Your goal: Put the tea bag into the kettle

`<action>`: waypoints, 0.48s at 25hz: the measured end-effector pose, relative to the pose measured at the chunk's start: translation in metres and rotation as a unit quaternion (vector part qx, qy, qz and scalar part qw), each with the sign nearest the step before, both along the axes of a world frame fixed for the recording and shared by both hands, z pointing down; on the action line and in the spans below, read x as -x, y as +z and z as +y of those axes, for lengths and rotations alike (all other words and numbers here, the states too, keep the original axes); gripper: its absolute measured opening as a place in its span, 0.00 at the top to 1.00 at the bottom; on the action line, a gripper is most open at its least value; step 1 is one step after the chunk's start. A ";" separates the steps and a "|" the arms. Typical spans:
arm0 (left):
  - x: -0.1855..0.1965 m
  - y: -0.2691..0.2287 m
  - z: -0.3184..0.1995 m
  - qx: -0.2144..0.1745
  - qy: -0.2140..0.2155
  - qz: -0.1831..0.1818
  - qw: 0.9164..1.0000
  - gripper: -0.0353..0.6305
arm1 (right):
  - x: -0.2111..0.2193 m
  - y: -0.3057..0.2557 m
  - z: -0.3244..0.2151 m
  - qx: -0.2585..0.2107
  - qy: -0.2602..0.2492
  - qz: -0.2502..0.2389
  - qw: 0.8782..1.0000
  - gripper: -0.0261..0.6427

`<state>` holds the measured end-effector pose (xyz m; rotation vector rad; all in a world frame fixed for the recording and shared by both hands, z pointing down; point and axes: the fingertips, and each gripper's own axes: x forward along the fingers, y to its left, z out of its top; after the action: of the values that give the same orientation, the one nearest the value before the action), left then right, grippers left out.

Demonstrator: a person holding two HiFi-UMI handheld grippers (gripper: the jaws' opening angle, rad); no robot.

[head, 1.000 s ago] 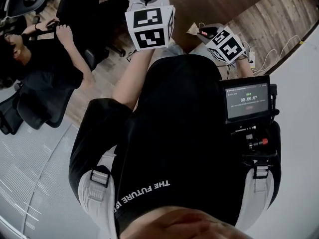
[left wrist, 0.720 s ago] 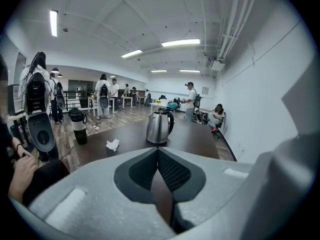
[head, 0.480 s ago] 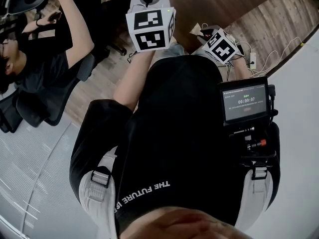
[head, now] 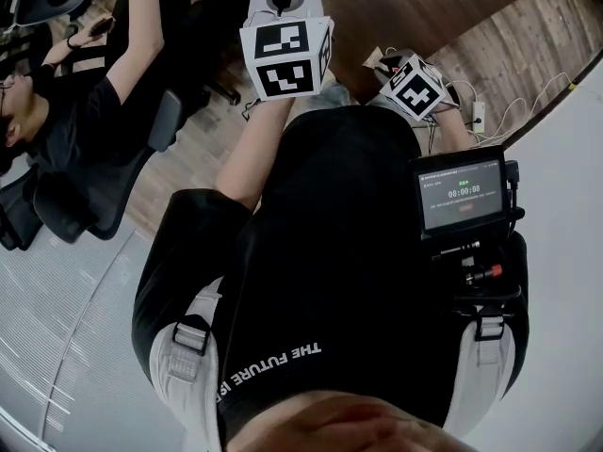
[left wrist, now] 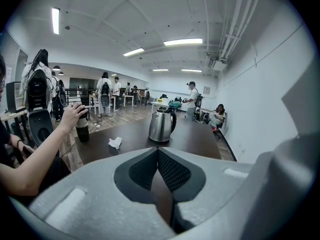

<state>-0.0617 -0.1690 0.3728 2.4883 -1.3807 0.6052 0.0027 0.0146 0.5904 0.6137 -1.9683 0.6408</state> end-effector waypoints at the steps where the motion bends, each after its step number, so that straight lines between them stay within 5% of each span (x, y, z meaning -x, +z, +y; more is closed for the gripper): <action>1: 0.000 0.000 0.000 0.000 -0.001 0.000 1.000 0.94 | -0.001 0.000 0.000 0.000 0.002 0.002 1.000 0.86; 12: -0.001 0.000 -0.001 -0.001 0.000 0.004 1.000 0.94 | -0.016 0.003 -0.013 -0.004 0.046 0.023 0.999 0.95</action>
<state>-0.0609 -0.1698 0.3724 2.4901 -1.3782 0.5934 0.0186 0.0016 0.5929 0.7202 -1.9104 0.6695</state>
